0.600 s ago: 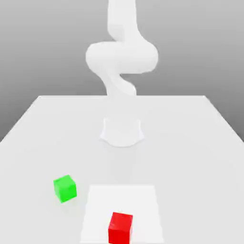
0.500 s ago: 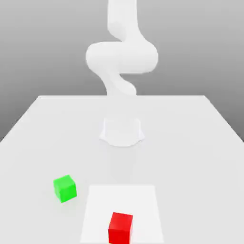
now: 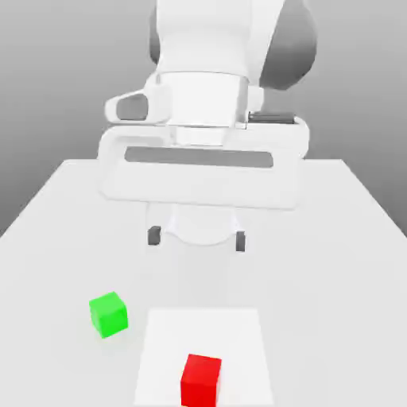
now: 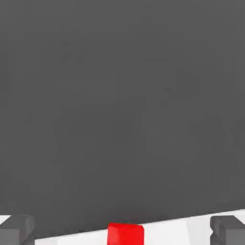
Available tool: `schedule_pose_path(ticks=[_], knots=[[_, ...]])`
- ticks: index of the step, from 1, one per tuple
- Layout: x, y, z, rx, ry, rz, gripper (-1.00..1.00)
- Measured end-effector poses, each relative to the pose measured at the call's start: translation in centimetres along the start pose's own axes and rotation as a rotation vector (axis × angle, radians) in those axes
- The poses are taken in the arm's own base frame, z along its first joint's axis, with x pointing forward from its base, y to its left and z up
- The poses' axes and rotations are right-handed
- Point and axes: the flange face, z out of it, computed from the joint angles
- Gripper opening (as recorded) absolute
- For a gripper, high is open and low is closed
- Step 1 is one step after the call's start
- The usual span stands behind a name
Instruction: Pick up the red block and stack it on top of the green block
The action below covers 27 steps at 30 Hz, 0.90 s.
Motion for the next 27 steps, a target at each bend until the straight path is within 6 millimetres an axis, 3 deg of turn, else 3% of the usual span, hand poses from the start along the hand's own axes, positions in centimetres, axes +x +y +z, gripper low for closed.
schedule_pose_path(ticks=[6,11,12,19,24,27], knots=[[-2.5,2.7,10.8,-0.126,-0.116,0.038,0.00],[-3.9,4.2,17.7,-0.154,-0.142,0.047,0.00],[-4.1,4.4,18.8,-0.155,-0.142,0.047,-1.00],[-4.1,4.4,19.0,-0.154,-0.142,0.047,-1.00],[-3.2,4.0,13.7,-0.157,-0.140,0.053,-1.00],[-0.8,8.0,11.7,-0.178,-0.113,0.131,-1.00]])
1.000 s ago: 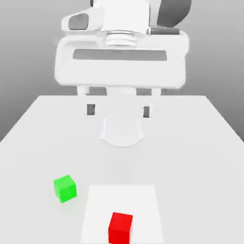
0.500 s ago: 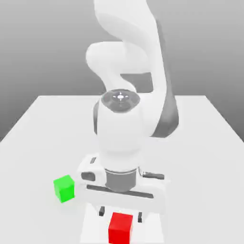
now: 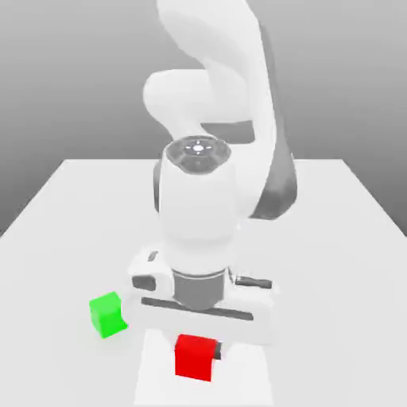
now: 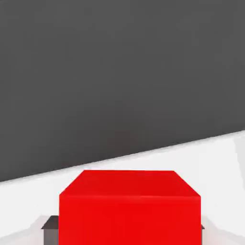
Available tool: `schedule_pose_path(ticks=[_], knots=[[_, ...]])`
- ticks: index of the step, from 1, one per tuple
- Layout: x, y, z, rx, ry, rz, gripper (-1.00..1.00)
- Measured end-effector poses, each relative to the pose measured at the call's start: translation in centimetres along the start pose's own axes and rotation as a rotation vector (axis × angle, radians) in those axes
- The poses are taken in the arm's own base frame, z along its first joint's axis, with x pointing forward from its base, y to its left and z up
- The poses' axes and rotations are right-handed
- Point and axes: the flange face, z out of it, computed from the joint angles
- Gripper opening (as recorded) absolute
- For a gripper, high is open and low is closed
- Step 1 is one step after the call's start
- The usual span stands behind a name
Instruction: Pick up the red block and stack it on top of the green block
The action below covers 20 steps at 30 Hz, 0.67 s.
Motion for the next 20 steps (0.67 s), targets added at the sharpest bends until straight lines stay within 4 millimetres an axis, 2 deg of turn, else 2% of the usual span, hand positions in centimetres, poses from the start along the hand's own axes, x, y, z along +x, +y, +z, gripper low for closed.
schedule_pose_path(ticks=[3,5,10,12,17,18,20], knots=[[3.2,5.5,-1.0,-0.010,0.011,0.123,-1.00],[4.4,9.0,-1.5,-0.012,0.011,0.197,-1.00],[4.7,16.0,-2.2,0.005,-0.018,0.337,-1.00],[4.6,16.8,-1.1,0.011,-0.026,0.355,-1.00],[4.5,17.0,3.4,0.012,-0.028,0.361,-1.00],[4.4,17.1,4.1,0.011,-0.027,0.362,1.00],[4.4,17.1,4.1,0.011,-0.027,0.362,1.00]])
